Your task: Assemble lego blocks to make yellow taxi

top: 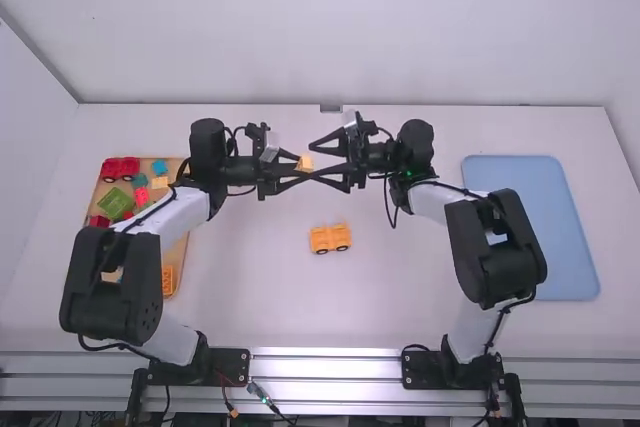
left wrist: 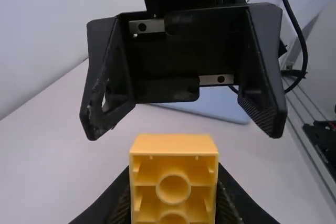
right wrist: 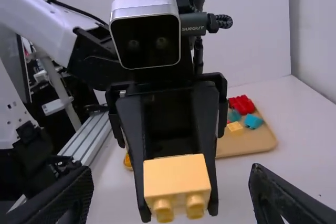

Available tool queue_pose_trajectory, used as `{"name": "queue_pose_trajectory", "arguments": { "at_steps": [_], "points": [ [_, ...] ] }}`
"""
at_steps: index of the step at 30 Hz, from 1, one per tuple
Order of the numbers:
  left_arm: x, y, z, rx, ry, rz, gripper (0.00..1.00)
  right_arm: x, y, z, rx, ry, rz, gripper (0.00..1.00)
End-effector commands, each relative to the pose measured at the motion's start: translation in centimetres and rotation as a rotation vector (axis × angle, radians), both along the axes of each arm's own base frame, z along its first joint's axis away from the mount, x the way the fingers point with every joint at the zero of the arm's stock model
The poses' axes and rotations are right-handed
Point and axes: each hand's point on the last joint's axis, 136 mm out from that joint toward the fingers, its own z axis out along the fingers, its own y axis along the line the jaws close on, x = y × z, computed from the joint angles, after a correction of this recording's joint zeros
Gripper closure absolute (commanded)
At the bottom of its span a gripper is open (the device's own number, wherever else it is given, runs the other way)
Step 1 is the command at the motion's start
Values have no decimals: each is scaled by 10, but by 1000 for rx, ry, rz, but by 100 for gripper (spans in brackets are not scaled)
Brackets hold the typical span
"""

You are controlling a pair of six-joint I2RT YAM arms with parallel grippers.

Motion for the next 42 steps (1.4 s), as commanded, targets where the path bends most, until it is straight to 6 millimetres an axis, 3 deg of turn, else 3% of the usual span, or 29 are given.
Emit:
{"name": "queue_pose_trajectory", "arguments": {
  "at_steps": [1,6,12,16,24,42],
  "points": [
    [-10,-7,8,-18,17,-36,88,4,5,6,8,-12,-4,21],
    [-12,-13,11,-20,-8,-50,88,1,14,6,13,-22,-1,25],
    [-12,-14,11,-20,-7,-51,89,4,10,6,13,-23,-11,44],
    [-12,-14,11,-20,-11,-50,88,4,9,7,13,-21,-13,49],
    [-11,-11,9,-19,-4,-44,86,4,9,8,17,-32,-14,42],
    [-11,-12,10,-20,-27,-43,91,6,6,9,17,-19,-20,48]
  ]
}}
